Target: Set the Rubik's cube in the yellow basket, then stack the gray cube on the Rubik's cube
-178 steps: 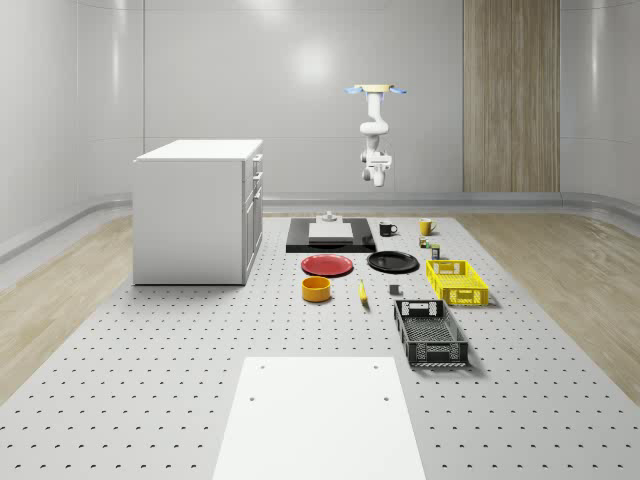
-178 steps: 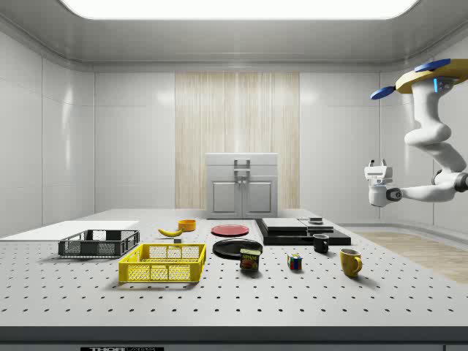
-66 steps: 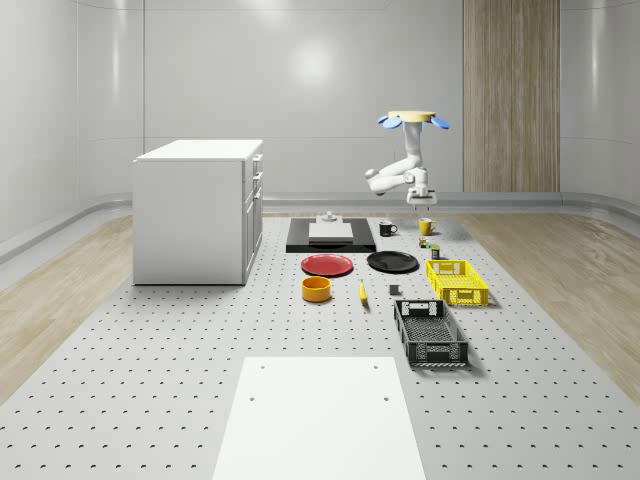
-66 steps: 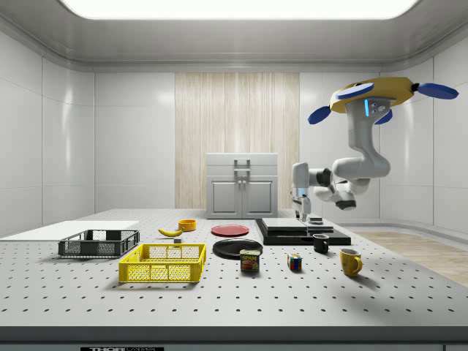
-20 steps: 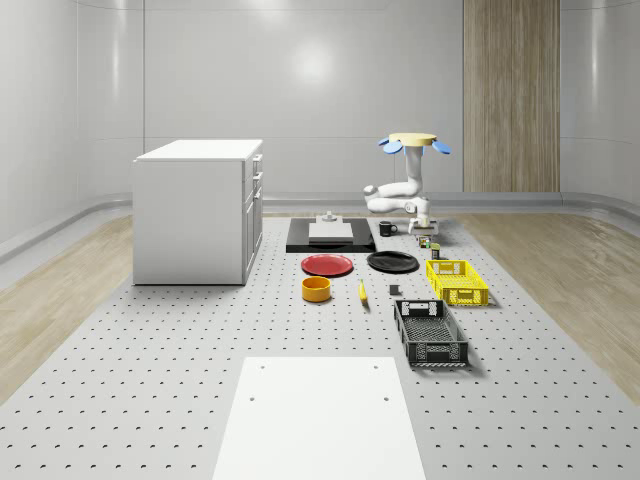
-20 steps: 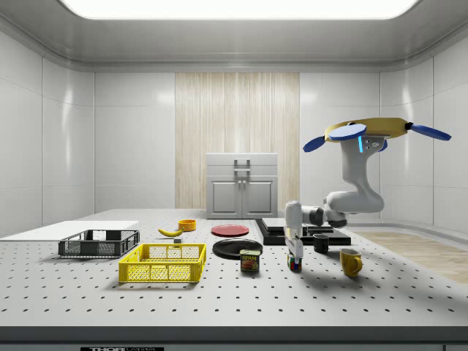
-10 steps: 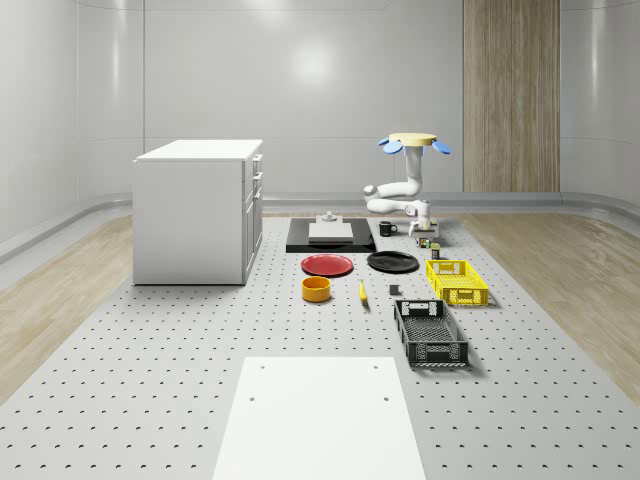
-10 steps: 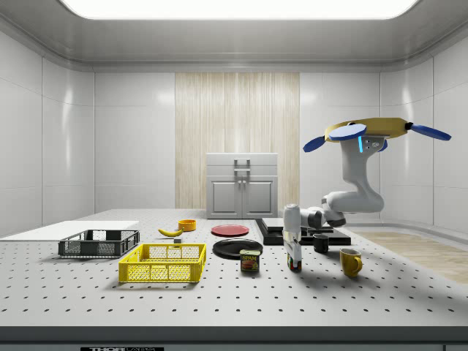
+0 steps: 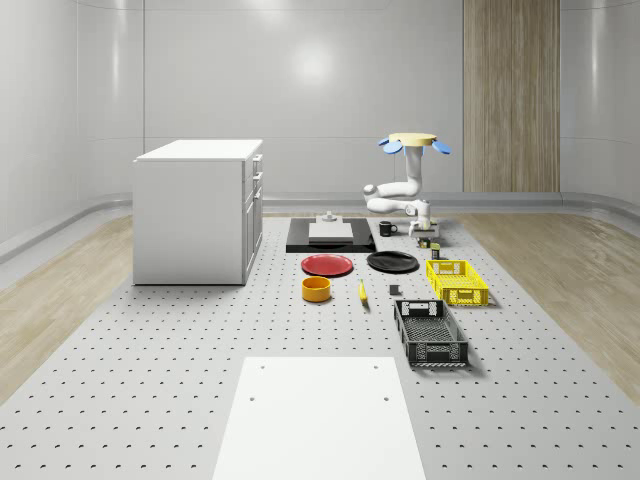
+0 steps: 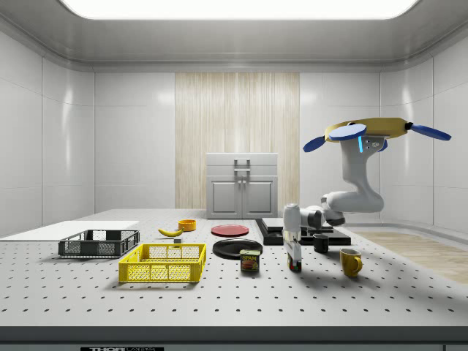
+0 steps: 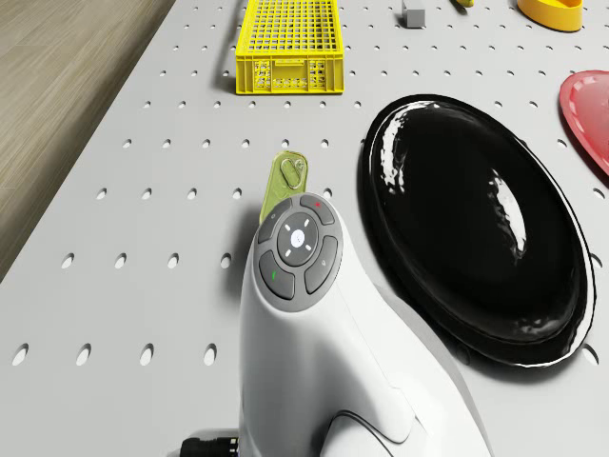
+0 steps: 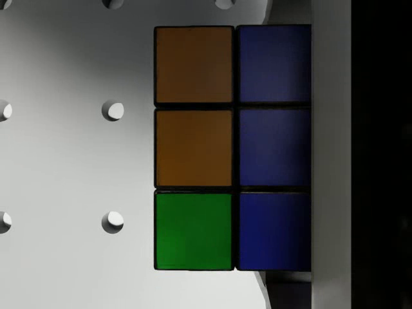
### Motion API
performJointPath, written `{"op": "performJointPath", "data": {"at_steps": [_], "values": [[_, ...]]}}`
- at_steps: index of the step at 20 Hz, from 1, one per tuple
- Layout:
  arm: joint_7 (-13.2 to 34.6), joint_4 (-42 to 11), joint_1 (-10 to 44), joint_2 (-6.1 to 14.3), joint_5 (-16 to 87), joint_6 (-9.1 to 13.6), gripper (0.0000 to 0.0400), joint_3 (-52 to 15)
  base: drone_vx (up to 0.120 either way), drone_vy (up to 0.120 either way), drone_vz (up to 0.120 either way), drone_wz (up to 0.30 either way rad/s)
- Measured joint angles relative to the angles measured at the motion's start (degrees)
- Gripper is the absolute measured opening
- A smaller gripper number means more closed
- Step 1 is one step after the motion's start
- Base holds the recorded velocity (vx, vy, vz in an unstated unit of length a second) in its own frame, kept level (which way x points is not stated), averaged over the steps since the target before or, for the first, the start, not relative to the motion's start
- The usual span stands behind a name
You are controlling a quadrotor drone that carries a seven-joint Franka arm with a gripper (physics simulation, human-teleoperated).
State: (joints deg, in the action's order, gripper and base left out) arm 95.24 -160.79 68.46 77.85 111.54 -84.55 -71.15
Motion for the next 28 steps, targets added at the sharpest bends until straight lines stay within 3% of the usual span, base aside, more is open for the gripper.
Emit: {"op": "performJointPath", "data": {"at_steps": [5,18,22,28], "values": [[0.6,-0.7,0.3,0.4,-3.4,0.9,0.0326,-3.4,0.0,0.0,0.112,0.0],[1.4,-1.0,1.0,2.3,-6.5,0.0,0.0325,-6.1,0.12,0.0,0.117,0.0],[1.5,-1.0,1.1,2.9,-6.8,-0.6,0.0325,-6.2,0.12,0.0,0.0,0.0],[1.7,-0.9,1.4,3.8,-7.2,-1.4,0.0325,-6.4,0.12,0.107,0.0,0.0]]}}
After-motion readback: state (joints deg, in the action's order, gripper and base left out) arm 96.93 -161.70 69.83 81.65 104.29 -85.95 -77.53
